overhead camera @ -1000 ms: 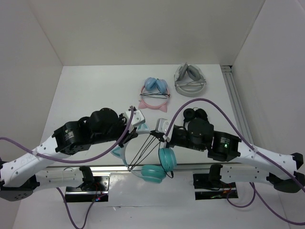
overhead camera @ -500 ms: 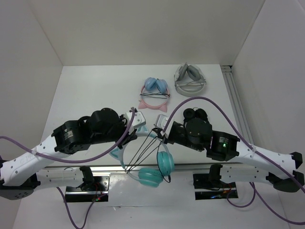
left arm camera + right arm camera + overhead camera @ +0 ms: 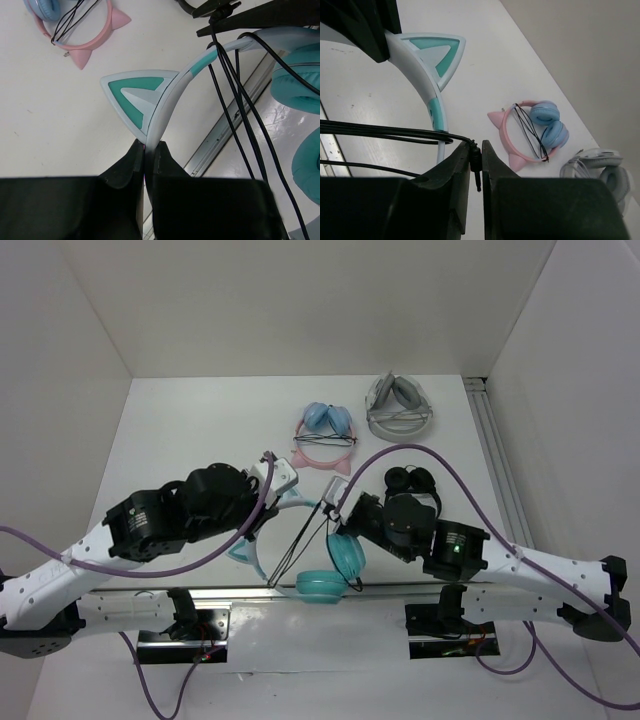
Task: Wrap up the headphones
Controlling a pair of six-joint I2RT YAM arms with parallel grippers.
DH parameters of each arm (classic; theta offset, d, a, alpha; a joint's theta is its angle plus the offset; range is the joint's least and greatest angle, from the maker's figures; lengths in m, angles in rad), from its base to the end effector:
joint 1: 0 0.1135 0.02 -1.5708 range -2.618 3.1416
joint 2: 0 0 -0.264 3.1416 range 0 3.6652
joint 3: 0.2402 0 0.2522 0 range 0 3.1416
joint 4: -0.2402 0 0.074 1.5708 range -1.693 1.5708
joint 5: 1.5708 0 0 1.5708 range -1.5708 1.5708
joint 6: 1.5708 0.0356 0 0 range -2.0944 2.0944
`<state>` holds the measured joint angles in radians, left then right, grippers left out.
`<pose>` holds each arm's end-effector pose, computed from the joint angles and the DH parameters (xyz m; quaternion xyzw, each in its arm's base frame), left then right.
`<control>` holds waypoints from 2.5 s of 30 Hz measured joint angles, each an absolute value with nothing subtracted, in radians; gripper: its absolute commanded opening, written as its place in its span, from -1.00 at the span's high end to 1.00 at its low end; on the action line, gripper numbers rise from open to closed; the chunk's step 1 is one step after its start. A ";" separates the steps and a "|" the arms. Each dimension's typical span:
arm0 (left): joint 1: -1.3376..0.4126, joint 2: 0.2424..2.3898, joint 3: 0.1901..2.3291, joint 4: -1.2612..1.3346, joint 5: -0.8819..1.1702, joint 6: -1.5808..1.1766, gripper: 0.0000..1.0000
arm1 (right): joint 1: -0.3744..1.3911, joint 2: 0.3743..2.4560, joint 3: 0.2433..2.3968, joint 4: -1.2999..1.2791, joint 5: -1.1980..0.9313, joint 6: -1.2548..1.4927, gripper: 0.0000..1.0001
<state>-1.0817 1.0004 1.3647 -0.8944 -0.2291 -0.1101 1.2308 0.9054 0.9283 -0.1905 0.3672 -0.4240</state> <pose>0.0911 -0.1540 0.4241 0.3522 0.7888 -0.1951 0.4645 0.0808 0.1902 0.3689 -0.4731 0.5950 0.1209 0.6384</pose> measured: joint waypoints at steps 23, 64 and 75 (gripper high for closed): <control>-1.109 0.998 1.367 -1.082 -0.133 -0.108 1.00 | 1.126 0.933 0.890 -0.092 0.656 -0.486 0.12; -0.902 1.274 1.295 -0.911 -0.437 -0.214 1.00 | 1.023 0.974 0.929 -0.038 0.836 -0.167 -0.05; -0.765 1.269 1.153 -0.793 -0.433 -0.252 1.00 | 1.023 0.893 0.931 -0.102 0.859 -0.065 -0.10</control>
<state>-0.7647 1.2686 1.1530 -0.7933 -0.4328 -0.2520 1.0225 0.8928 0.9306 -0.1017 0.8585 -0.0647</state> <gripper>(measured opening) 0.146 0.547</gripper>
